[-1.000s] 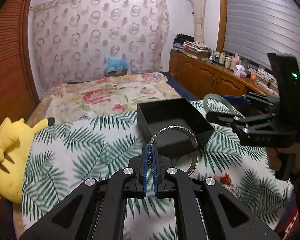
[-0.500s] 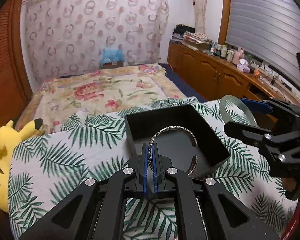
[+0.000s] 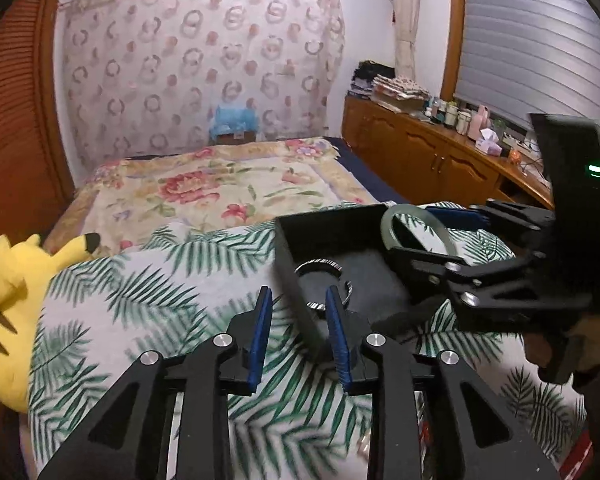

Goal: Organize jewelry
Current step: 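Drop silver bangle into black box with left tool while right drops jade bangle, then lower the left tool onto the pile and close on the red cord necklace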

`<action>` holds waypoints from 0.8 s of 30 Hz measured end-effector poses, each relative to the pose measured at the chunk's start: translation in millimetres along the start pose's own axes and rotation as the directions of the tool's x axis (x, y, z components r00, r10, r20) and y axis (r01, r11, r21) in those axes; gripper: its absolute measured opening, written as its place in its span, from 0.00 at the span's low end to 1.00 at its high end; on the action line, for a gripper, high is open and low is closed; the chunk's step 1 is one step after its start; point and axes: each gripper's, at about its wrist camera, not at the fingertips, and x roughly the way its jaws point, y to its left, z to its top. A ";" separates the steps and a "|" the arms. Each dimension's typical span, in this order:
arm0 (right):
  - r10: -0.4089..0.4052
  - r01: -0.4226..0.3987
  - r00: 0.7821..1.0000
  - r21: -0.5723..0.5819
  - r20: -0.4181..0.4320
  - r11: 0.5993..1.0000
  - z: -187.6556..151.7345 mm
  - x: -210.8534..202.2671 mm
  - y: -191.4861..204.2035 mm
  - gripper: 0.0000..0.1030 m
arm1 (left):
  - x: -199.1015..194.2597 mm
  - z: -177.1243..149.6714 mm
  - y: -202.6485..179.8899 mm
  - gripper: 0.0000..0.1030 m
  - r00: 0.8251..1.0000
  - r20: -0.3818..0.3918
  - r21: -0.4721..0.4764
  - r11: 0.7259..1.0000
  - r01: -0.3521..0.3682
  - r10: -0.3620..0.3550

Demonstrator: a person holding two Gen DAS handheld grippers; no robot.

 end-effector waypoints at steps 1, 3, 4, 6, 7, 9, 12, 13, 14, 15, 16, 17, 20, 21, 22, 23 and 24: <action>0.010 -0.010 1.000 0.006 -0.011 1.000 -0.1 4.8 1.1 0.72 | -4.5 -5.1 1.6 0.25 1.000 0.002 -0.005 1.000 -0.003 0.003; 0.020 -0.019 1.000 0.015 -0.021 1.000 -0.8 11.2 2.5 0.73 | -13.4 -16.0 7.1 0.25 1.000 0.003 -0.023 1.000 0.006 -0.006; 0.022 -0.021 0.999 0.016 -0.027 1.000 -1.4 15.1 3.8 0.73 | -16.7 -20.7 9.4 0.25 1.000 0.003 -0.031 0.999 0.008 -0.008; 0.020 -0.020 0.999 0.015 -0.037 1.000 -2.2 20.7 6.4 0.73 | -22.3 -31.5 12.5 0.25 1.000 -0.003 -0.038 0.999 0.007 -0.008; 0.019 -0.018 0.999 0.015 -0.042 1.000 -2.5 23.0 6.8 0.73 | -24.4 -35.8 12.2 0.25 1.000 -0.007 -0.038 0.999 0.007 -0.008; 0.018 -0.018 0.999 0.015 -0.045 1.000 -2.2 25.2 8.2 0.73 | -27.7 -43.4 11.1 0.25 1.000 -0.014 -0.032 0.999 0.009 -0.010; 0.022 -0.021 1.000 0.024 -0.018 0.999 -1.2 21.8 7.7 0.82 | -31.6 -52.0 7.0 0.26 1.000 -0.019 -0.027 1.000 0.012 -0.013; 0.025 -0.024 1.000 0.028 -0.009 0.999 -0.9 19.7 7.3 0.82 | -32.8 -54.6 5.8 0.27 1.000 -0.019 -0.025 1.000 0.016 -0.016; 0.024 -0.023 1.000 0.029 -0.003 0.999 -0.8 17.2 6.5 0.82 | -34.1 -56.5 4.0 0.28 1.000 -0.020 -0.024 0.999 0.021 -0.021; 0.019 -0.019 1.000 0.030 0.001 0.999 -2.1 13.6 7.2 0.82 | -34.9 -57.7 2.4 0.29 0.999 -0.021 -0.025 0.999 0.024 -0.024; 0.018 -0.018 1.000 0.028 0.007 0.999 -4.1 7.7 7.5 0.82 | -36.6 -58.9 0.6 0.30 0.999 -0.021 -0.025 0.999 0.029 -0.030; 0.017 -0.017 1.000 0.021 0.015 1.000 -7.3 0.7 8.7 0.82 | -37.8 -60.4 -0.9 0.32 0.999 -0.020 -0.025 0.999 0.034 -0.035; 0.011 -0.011 0.999 0.009 0.038 1.000 -21.0 -25.6 11.6 0.81 | -43.9 -66.0 -7.2 0.35 0.999 -0.016 -0.016 0.999 0.039 -0.039; 0.012 -0.013 0.999 0.006 0.041 1.000 -25.4 -34.2 13.4 0.79 | -46.3 -68.7 -9.7 0.38 0.999 -0.015 -0.014 0.999 0.041 -0.041; 0.012 -0.012 0.999 0.003 0.041 1.000 -33.5 -43.9 15.6 0.77 | -47.5 -70.5 -11.0 0.39 0.999 -0.015 -0.013 0.999 0.042 -0.042; 0.008 -0.008 0.999 0.002 0.039 1.000 -41.6 -51.5 16.9 0.75 | -49.2 -73.1 -13.2 0.42 0.999 -0.014 -0.012 0.999 0.042 -0.042; 0.007 -0.008 0.999 0.003 0.039 1.000 -48.2 -57.6 17.1 0.72 | -50.0 -74.8 -14.8 0.45 0.999 -0.014 -0.012 0.999 0.043 -0.043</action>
